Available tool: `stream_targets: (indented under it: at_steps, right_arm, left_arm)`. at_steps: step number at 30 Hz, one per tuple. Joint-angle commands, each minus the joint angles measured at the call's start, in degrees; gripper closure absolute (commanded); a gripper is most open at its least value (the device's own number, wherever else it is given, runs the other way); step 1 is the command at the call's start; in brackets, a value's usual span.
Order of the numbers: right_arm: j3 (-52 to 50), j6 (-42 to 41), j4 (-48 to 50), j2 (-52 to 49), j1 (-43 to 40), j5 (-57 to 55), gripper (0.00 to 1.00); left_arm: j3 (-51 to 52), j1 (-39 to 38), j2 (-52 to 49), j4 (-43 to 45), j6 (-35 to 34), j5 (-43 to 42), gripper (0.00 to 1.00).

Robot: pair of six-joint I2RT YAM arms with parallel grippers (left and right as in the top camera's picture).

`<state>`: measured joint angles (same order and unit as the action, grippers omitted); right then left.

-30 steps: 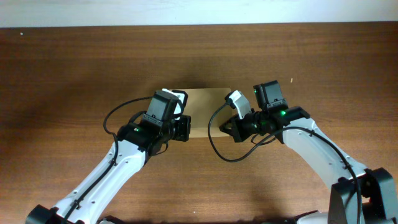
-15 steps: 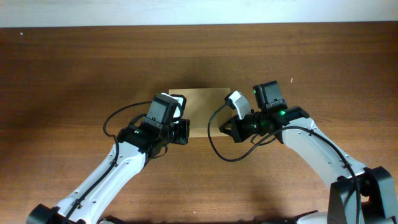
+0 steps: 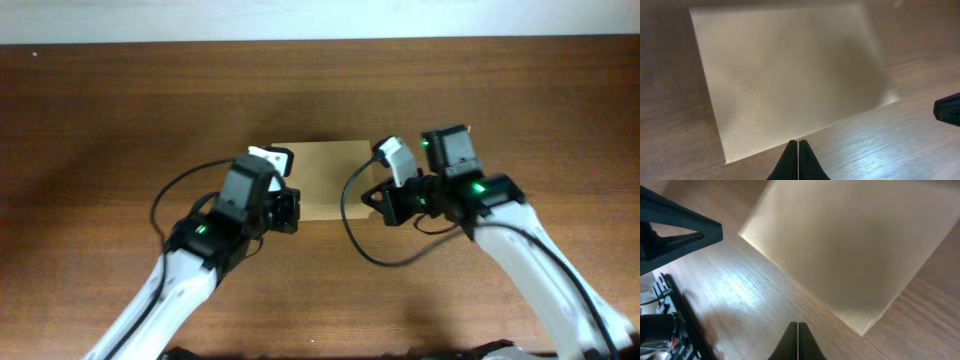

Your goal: Pack container

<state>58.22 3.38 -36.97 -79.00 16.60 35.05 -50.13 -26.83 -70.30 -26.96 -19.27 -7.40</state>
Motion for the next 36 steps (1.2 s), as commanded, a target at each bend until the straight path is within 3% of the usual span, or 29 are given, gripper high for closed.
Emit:
stream_targets:
  at_steps: [1,9,15,21,23,26,27,29,30,31,36]
  right_arm:
    - [1.62,-0.04,-2.56,7.13,0.15,-4.33,0.96]
    - [1.62,-2.43,-10.16,23.5,0.15,-14.64,0.96]
    - [1.62,-2.43,-13.86,35.36,0.15,-20.59,0.96]
    - [1.6,-2.38,-15.34,43.12,0.17,-22.27,0.96]
    - [1.6,-2.38,-15.8,44.35,0.15,-22.27,0.84]
    - [1.6,-2.38,-16.31,44.63,0.17,-22.21,0.41]
    - [1.6,-2.38,-16.48,44.54,0.17,-22.23,0.07]
    - [1.6,-2.38,-16.83,44.52,0.17,-22.21,0.01]
    - [1.6,-2.4,-17.09,44.52,0.17,-22.21,0.01]
    - [1.6,-2.4,-17.44,44.52,0.17,-22.05,0.01]
    - [1.6,-2.38,-17.79,44.52,0.17,-22.03,0.01]
  left_arm:
    - [-0.11,-0.02,6.78,-2.32,0.94,0.37,0.98]
    - [-0.11,-0.02,20.28,-10.75,3.76,0.46,0.98]
    - [-0.11,-0.02,29.59,-18.29,4.44,5.51,0.98]
    - [-0.13,-0.02,35.12,-20.44,7.52,7.98,0.98]
    - [-0.2,-0.02,35.98,-20.41,8.79,9.97,0.98]
    - [-0.24,-0.02,36.11,-20.22,8.92,13.42,0.96]
    - [-0.24,-0.02,36.11,-20.2,8.92,14.6,0.84]
    - [-0.24,-0.02,36.11,-20.2,8.9,16.92,0.48]
    - [-0.24,-0.02,36.11,-20.22,8.9,17.81,0.15]
    - [-0.24,-0.02,36.11,-20.22,8.9,17.97,0.0]
    - [-0.24,-0.02,36.11,-20.26,8.87,17.75,0.0]
